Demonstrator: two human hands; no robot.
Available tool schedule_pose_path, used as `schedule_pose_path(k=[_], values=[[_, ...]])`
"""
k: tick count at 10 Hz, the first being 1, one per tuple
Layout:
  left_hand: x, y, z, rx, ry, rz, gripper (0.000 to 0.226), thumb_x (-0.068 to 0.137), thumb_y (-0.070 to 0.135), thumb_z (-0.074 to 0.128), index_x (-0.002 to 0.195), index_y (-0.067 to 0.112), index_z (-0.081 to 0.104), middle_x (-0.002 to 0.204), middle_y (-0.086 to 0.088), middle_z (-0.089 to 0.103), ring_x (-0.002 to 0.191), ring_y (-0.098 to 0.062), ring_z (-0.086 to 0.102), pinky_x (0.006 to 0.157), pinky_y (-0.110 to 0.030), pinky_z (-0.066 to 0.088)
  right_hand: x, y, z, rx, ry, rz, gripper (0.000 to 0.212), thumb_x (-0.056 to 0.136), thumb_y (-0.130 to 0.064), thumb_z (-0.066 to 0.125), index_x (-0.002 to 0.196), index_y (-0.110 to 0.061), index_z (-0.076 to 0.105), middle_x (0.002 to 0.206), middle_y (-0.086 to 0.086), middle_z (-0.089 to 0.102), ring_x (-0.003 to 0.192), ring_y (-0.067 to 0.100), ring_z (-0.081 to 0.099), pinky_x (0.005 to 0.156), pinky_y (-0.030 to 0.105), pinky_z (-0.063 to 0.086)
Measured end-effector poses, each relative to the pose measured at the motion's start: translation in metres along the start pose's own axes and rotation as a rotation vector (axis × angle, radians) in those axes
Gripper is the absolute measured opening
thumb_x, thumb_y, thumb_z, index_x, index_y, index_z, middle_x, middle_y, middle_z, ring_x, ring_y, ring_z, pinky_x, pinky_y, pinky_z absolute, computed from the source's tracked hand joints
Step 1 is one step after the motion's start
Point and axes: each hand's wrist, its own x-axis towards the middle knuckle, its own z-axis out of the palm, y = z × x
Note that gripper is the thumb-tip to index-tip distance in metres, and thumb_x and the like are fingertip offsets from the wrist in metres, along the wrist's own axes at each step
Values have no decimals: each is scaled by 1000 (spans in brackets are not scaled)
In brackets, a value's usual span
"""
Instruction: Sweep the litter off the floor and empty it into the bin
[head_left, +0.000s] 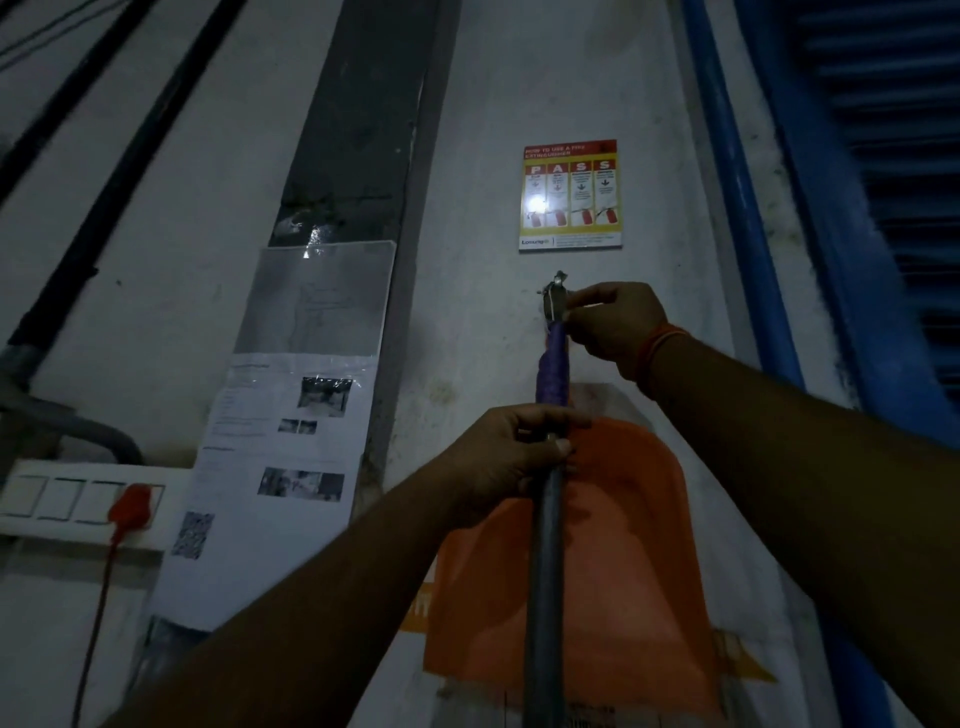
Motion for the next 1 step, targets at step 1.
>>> schedule_pose_path(k=[1], values=[[-18, -2, 3, 196, -54, 9, 40, 97, 13, 61, 133, 30, 60, 133, -3, 58, 114, -22, 64, 91, -37, 58, -26, -2, -5, -59, 36, -1, 14, 86, -3, 65, 91, -15, 71, 84, 9, 70, 71, 17, 66, 58, 23, 54]])
